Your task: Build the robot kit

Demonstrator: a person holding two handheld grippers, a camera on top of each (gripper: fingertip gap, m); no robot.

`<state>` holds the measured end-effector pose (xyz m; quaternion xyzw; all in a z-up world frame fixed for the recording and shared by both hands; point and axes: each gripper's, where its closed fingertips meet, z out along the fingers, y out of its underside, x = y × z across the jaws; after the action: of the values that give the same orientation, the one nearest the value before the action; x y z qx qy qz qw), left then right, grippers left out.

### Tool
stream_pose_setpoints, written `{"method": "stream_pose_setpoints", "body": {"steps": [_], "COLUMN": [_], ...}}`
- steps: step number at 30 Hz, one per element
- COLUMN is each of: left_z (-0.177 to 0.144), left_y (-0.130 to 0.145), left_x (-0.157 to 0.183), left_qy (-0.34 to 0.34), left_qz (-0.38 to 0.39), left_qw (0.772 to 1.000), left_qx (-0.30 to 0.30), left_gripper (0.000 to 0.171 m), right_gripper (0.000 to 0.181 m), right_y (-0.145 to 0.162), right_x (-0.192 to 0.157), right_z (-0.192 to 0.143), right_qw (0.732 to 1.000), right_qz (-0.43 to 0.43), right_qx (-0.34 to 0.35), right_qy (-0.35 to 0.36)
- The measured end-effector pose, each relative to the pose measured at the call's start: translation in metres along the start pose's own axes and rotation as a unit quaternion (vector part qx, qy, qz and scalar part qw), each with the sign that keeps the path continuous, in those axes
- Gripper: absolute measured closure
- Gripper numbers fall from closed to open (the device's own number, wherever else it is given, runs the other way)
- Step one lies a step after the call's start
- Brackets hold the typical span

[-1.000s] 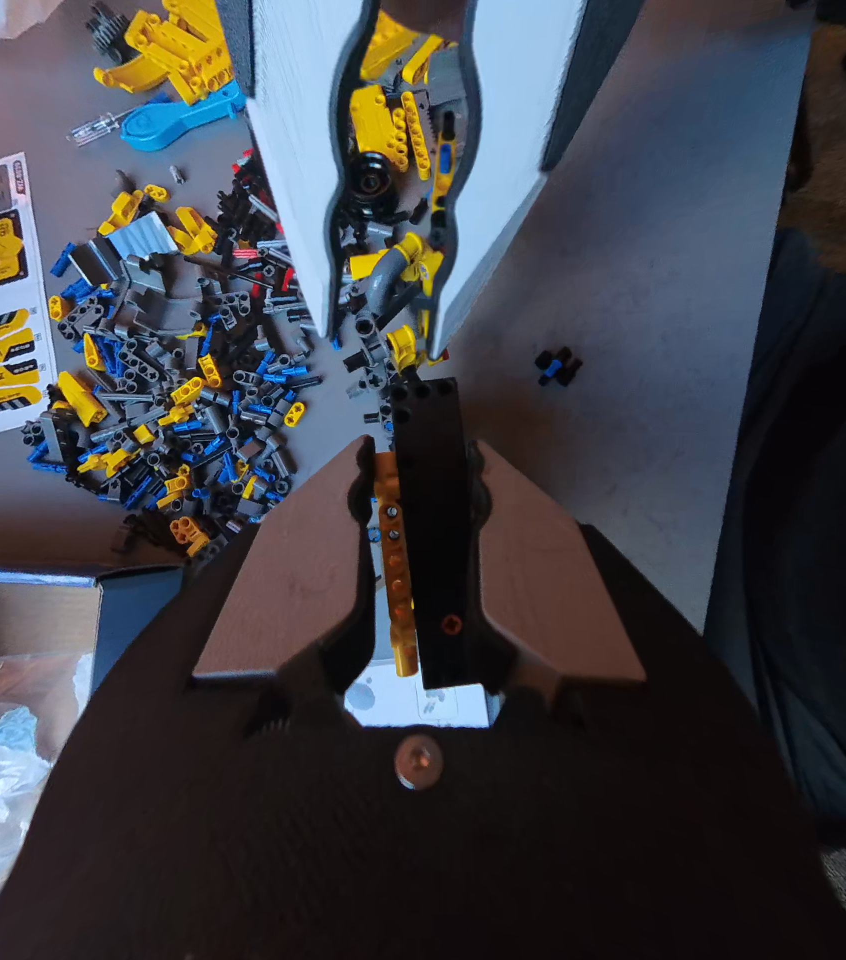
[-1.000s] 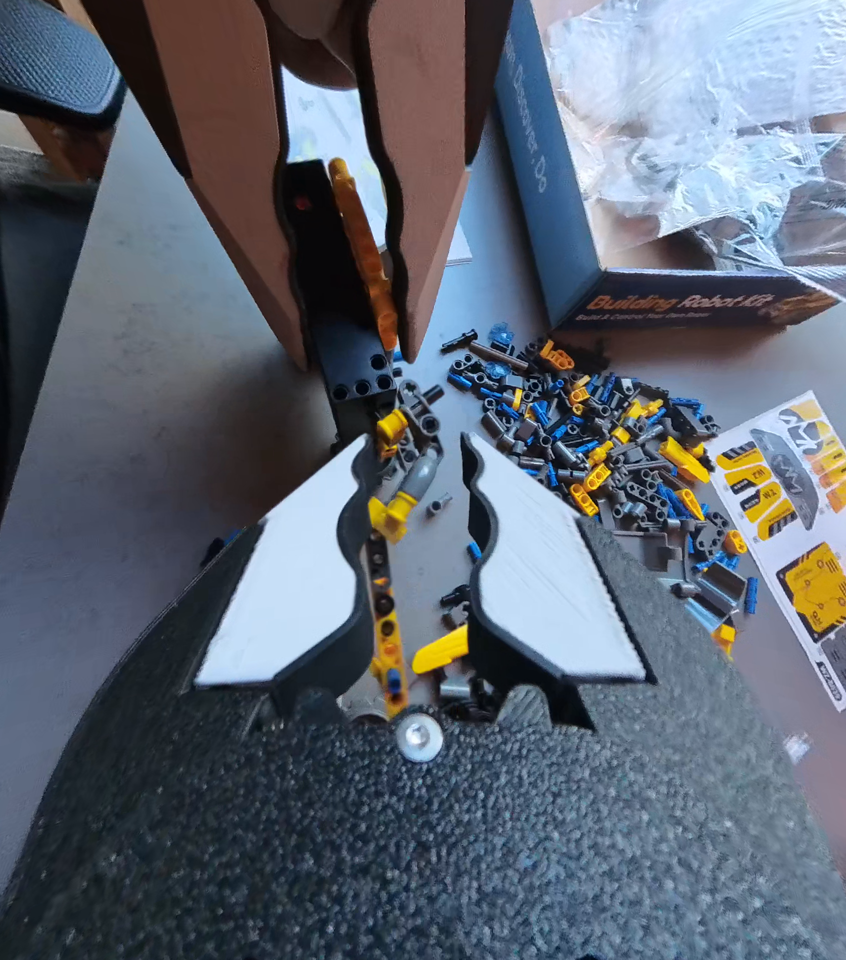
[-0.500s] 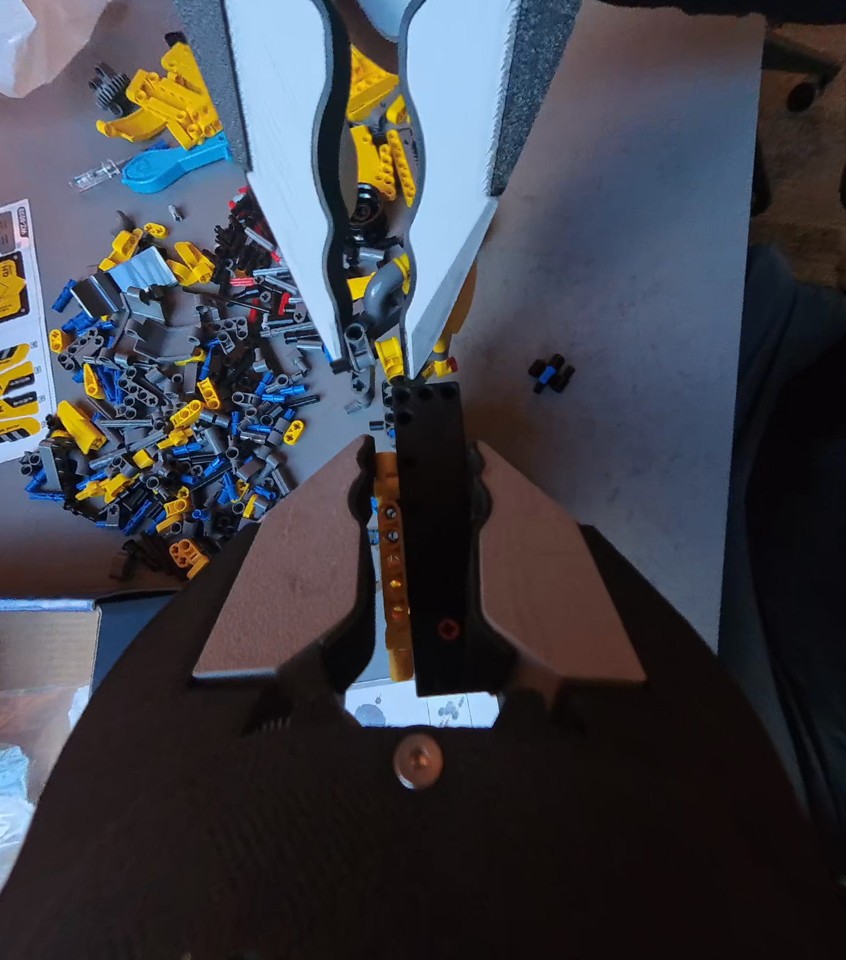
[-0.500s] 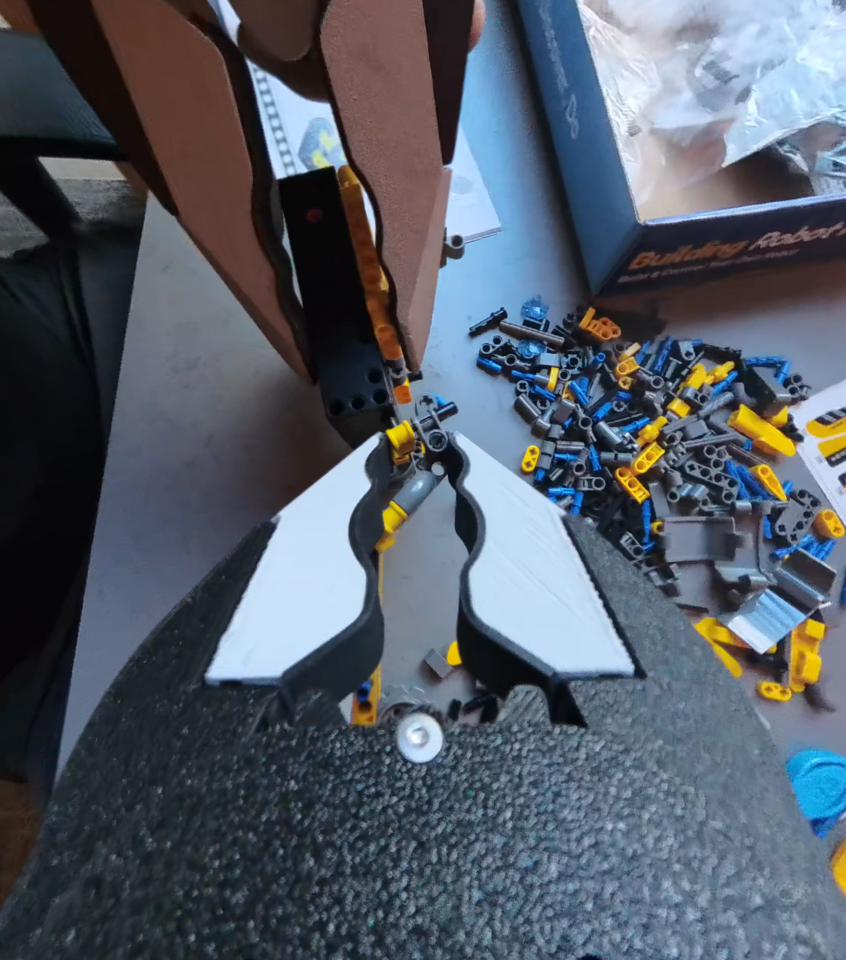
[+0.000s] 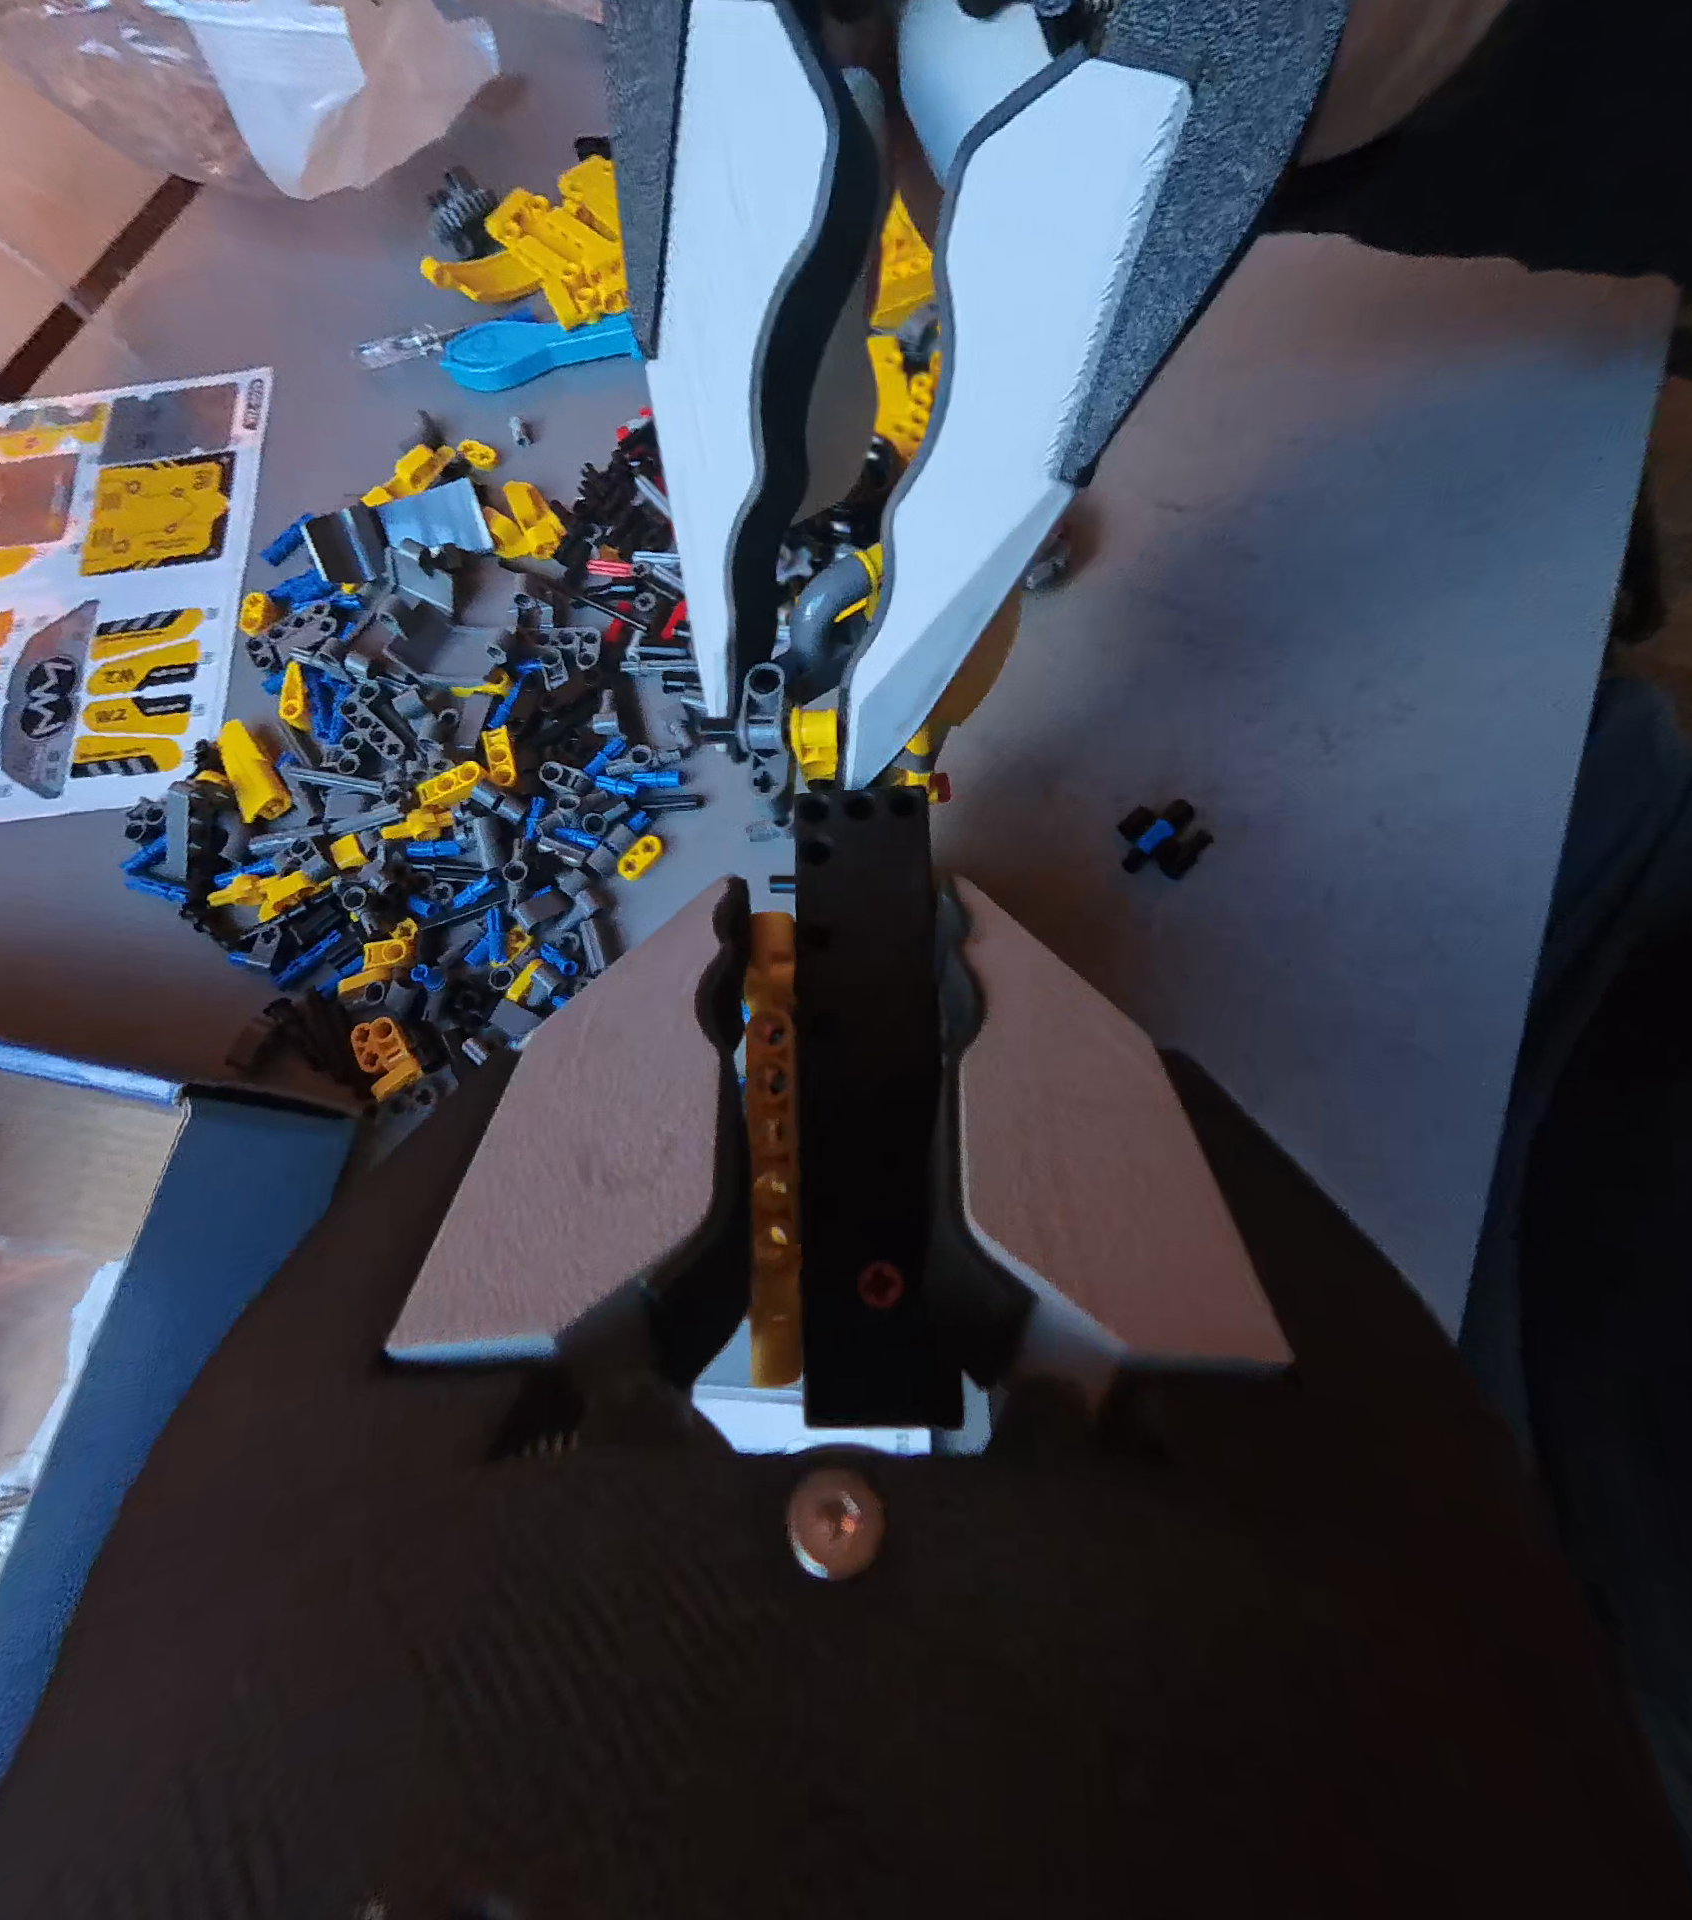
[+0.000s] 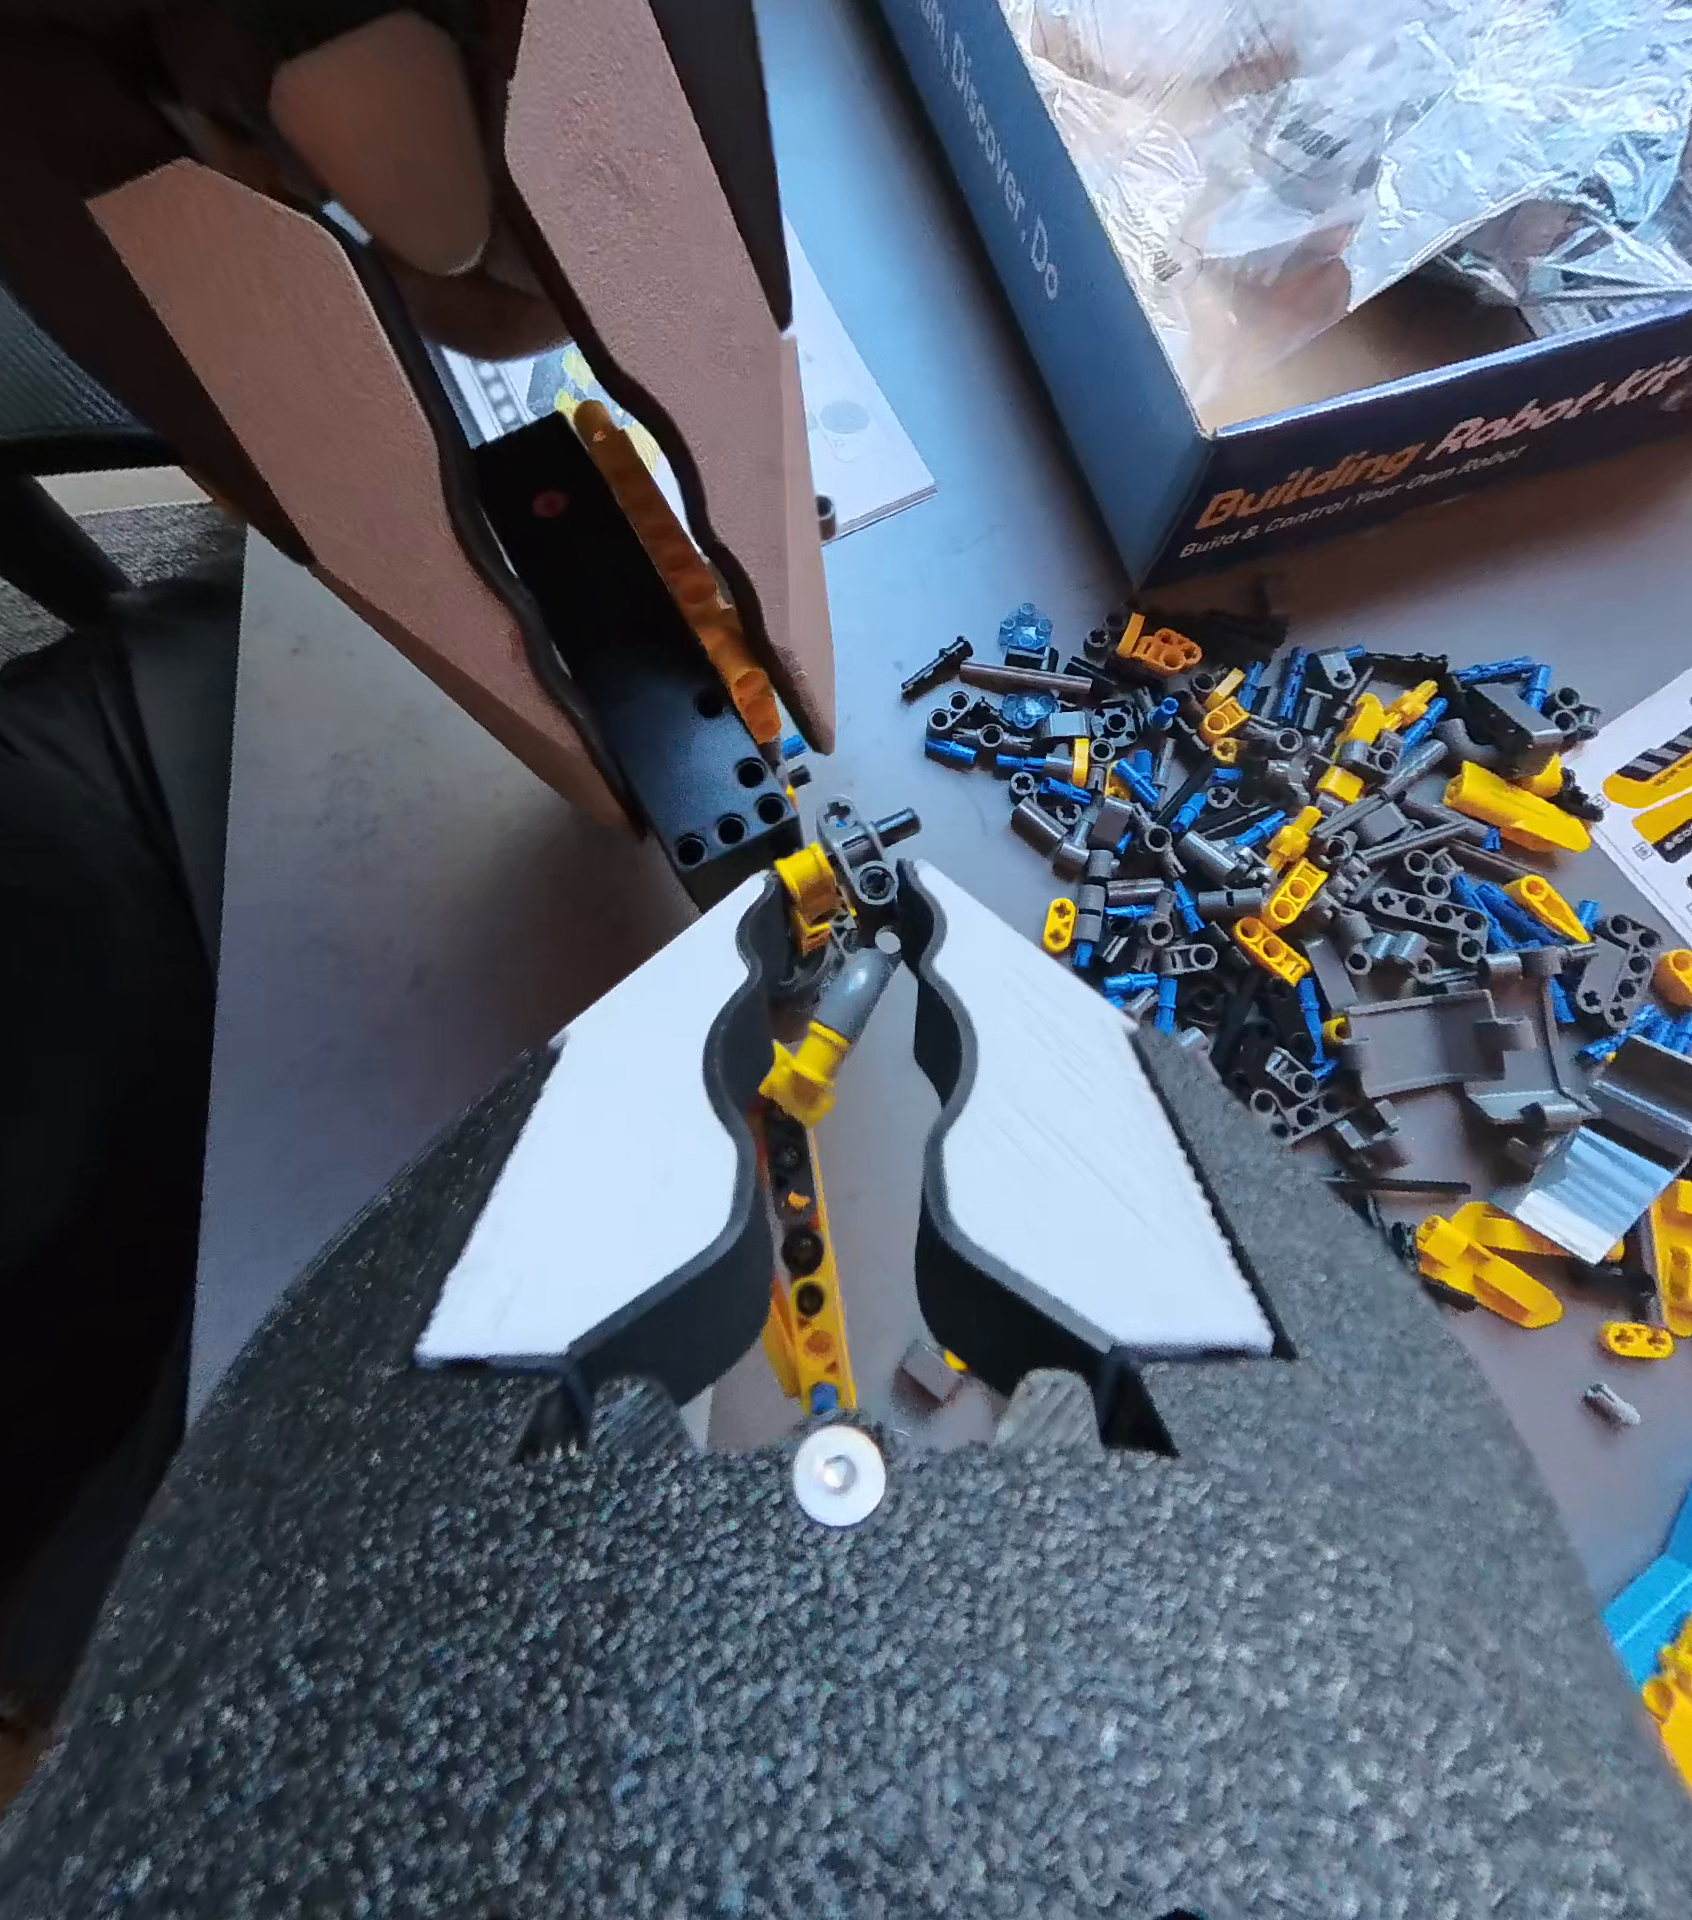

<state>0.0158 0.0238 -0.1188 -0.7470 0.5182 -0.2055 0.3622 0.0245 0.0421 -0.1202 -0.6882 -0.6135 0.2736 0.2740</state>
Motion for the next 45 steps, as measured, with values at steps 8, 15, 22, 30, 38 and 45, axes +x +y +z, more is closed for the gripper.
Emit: {"method": "stream_pose_setpoints", "body": {"steps": [8, 15, 22, 30, 38, 45], "left_z": [0.001, 0.005, 0.005, 0.004, 0.004, 0.002], "left_y": [-0.001, -0.005, -0.006, -0.006, -0.006, -0.005], "left_x": [-0.007, -0.006, -0.005, -0.003, -0.006, -0.005], "left_qy": [-0.030, -0.035, -0.031, -0.010, -0.006, -0.008], "left_qz": [-0.052, -0.036, -0.046, -0.037, -0.060, -0.064], "left_qw": [0.998, 0.998, 0.998, 0.998, 0.997, 0.996], "left_qx": [0.032, 0.032, 0.040, 0.054, 0.055, 0.061], "left_gripper": [0.139, 0.139, 0.139, 0.139, 0.139, 0.138], "right_gripper": [0.162, 0.154, 0.153, 0.159, 0.130, 0.127], "right_y": [-0.005, -0.001, 0.008, 0.011, -0.003, -0.019], "right_x": [0.003, 0.010, 0.007, 0.018, 0.035, -0.042], "right_z": [0.005, -0.026, -0.023, -0.010, -0.047, -0.048], "right_qw": [0.997, 0.999, 0.994, 0.974, 0.989, 0.951], "right_qz": [0.054, 0.025, 0.014, -0.119, -0.057, 0.135], "right_qx": [0.038, 0.001, -0.056, -0.164, -0.087, 0.242], "right_qy": [-0.029, -0.026, -0.092, -0.100, 0.108, 0.134]}}
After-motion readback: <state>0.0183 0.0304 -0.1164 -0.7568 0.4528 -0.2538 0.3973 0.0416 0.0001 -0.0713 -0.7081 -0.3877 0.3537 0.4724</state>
